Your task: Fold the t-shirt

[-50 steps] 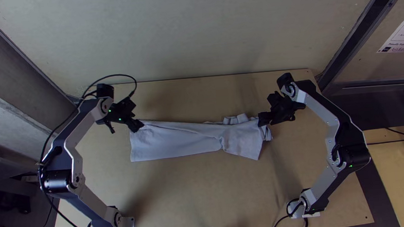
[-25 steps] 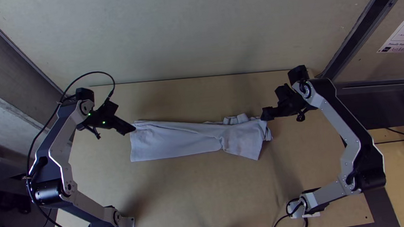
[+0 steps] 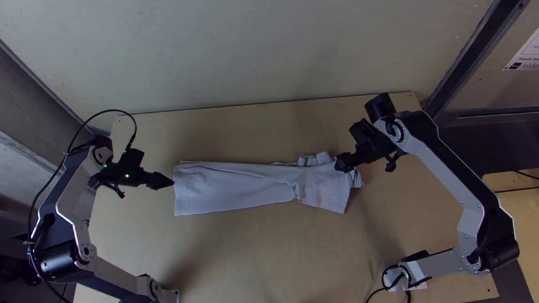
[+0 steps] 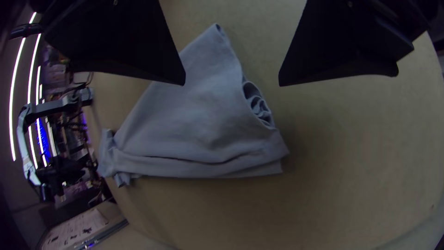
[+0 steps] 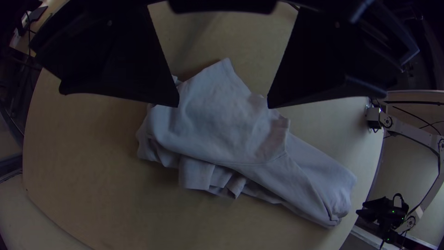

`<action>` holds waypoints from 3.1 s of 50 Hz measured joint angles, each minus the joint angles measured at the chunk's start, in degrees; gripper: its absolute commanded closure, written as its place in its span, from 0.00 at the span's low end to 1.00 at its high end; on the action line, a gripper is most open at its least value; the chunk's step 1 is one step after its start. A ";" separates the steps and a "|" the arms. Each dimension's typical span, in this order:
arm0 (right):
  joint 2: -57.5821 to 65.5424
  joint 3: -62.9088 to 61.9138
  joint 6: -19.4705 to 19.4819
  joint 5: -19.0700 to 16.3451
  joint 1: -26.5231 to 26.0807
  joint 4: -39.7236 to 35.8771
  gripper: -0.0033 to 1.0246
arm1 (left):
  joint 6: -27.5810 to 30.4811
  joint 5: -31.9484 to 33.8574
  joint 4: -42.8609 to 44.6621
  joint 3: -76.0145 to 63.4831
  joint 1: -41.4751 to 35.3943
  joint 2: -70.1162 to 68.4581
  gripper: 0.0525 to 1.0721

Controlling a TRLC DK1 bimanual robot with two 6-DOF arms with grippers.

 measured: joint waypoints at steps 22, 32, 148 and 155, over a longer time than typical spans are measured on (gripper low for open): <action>-2.49 -0.35 0.83 0.02 0.00 0.00 0.15 | -1.27 5.40 0.15 -4.26 1.88 5.07 0.05; -2.58 -0.35 0.83 0.00 0.00 0.00 0.15 | -1.97 7.21 1.51 -4.52 1.88 7.65 0.05; -4.68 -0.42 2.10 0.02 0.42 -0.22 0.15 | 1.11 11.74 -11.52 -1.22 18.27 10.19 0.98; -5.27 -0.79 2.10 0.00 0.42 -0.24 0.15 | 4.90 10.93 -15.56 0.61 22.16 10.19 0.98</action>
